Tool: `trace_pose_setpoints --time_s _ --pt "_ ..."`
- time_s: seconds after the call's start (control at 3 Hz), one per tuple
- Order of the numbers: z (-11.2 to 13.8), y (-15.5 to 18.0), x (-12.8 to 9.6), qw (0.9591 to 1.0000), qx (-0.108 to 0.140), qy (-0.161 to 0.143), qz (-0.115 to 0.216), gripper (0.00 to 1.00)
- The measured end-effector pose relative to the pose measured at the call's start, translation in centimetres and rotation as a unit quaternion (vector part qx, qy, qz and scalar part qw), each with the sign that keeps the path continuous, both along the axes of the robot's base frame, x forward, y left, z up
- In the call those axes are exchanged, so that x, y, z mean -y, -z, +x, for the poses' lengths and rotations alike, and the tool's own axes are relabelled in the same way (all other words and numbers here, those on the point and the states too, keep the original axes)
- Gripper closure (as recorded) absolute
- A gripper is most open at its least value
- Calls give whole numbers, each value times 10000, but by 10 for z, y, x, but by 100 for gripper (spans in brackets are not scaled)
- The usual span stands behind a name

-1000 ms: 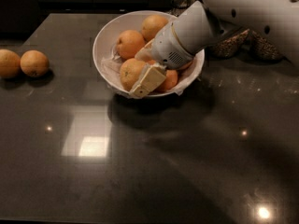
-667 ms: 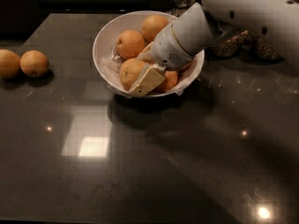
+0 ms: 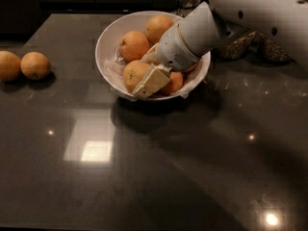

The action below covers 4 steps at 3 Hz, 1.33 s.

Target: Pick orange from white bowl

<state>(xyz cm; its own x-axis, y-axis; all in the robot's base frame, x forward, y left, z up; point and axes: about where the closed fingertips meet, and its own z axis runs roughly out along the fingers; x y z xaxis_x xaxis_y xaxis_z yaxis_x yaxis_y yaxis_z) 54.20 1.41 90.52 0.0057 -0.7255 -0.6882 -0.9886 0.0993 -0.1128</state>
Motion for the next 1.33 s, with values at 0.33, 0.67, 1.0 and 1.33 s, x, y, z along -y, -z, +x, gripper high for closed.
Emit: trace_pose_setpoints --time_s 0.33,0.67,1.0,1.33 --pt "0 0 0 10000 0 0 0 100" --pt "0 0 0 10000 1 -1 -1 100" --pt "0 -7 -2 9999 75 -37 -56 100" --pt "2 -28 1 9995 279 -49 -119 100"
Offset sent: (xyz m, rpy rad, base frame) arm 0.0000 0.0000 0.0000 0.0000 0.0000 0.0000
